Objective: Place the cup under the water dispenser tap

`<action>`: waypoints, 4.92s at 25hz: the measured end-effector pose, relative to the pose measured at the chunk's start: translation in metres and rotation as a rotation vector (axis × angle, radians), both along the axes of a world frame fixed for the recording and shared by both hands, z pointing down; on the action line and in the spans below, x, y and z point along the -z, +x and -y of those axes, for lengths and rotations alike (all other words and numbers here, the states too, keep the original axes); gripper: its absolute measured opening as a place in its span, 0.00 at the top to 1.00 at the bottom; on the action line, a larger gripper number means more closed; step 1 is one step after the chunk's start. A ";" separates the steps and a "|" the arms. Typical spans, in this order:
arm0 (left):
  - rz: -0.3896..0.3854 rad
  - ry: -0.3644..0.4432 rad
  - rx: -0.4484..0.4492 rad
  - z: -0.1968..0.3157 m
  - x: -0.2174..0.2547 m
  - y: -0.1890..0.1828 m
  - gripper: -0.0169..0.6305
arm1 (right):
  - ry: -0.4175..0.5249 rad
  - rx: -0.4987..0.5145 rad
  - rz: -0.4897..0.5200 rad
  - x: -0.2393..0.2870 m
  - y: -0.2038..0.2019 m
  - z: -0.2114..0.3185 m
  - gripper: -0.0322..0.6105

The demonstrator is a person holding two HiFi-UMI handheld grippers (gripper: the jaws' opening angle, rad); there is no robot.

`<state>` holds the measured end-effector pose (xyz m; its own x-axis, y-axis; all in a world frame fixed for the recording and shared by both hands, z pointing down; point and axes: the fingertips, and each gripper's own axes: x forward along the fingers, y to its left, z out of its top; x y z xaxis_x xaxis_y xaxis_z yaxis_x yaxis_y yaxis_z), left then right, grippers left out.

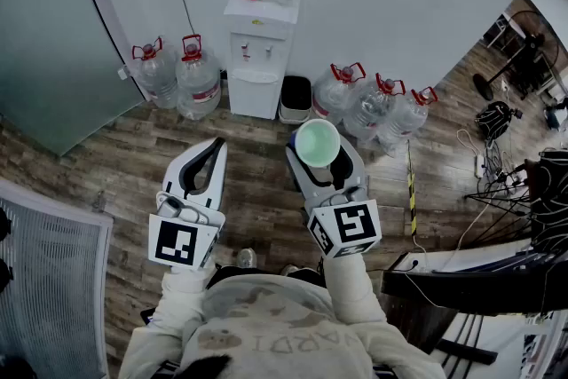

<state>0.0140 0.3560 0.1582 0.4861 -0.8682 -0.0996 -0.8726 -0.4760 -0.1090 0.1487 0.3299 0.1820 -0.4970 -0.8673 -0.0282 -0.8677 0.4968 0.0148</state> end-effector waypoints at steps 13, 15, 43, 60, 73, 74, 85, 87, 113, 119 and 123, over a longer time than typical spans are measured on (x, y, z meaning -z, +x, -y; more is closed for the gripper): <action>0.001 0.014 -0.004 0.008 0.002 -0.025 0.97 | 0.001 -0.021 0.006 0.000 -0.021 0.007 0.47; 0.000 0.016 -0.005 0.010 0.001 -0.032 0.97 | 0.001 -0.036 0.015 -0.001 -0.024 0.009 0.47; 0.006 0.040 -0.011 0.100 -0.003 -0.075 0.97 | -0.034 -0.050 0.010 -0.013 -0.055 0.099 0.47; 0.010 0.049 0.077 0.236 0.001 -0.060 0.97 | -0.042 0.049 -0.002 -0.017 -0.043 0.252 0.47; 0.010 0.057 0.118 0.299 0.000 -0.033 0.97 | -0.027 0.087 -0.001 -0.025 -0.016 0.323 0.47; 0.011 0.053 0.121 0.303 -0.001 -0.033 0.97 | -0.029 0.088 0.000 -0.027 -0.017 0.327 0.47; 0.027 0.028 0.103 0.354 -0.012 -0.050 0.97 | -0.075 0.089 0.008 -0.051 -0.037 0.379 0.47; 0.026 0.026 0.096 0.368 -0.013 -0.055 0.97 | -0.086 0.082 0.010 -0.055 -0.042 0.392 0.47; 0.012 -0.100 -0.109 0.543 -0.091 -0.117 0.97 | -0.281 -0.030 -0.016 -0.187 -0.116 0.543 0.47; 0.014 -0.126 -0.129 0.562 -0.121 -0.125 0.97 | -0.308 -0.040 -0.037 -0.228 -0.126 0.562 0.47; 0.005 -0.150 -0.133 0.572 -0.143 -0.130 0.97 | -0.340 -0.037 -0.058 -0.262 -0.132 0.575 0.47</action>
<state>-0.1161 -0.2164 0.3014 0.5978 -0.8011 0.0284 -0.8005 -0.5985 -0.0321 0.0167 -0.2446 0.4436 -0.4573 -0.8399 0.2923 -0.8879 0.4499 -0.0964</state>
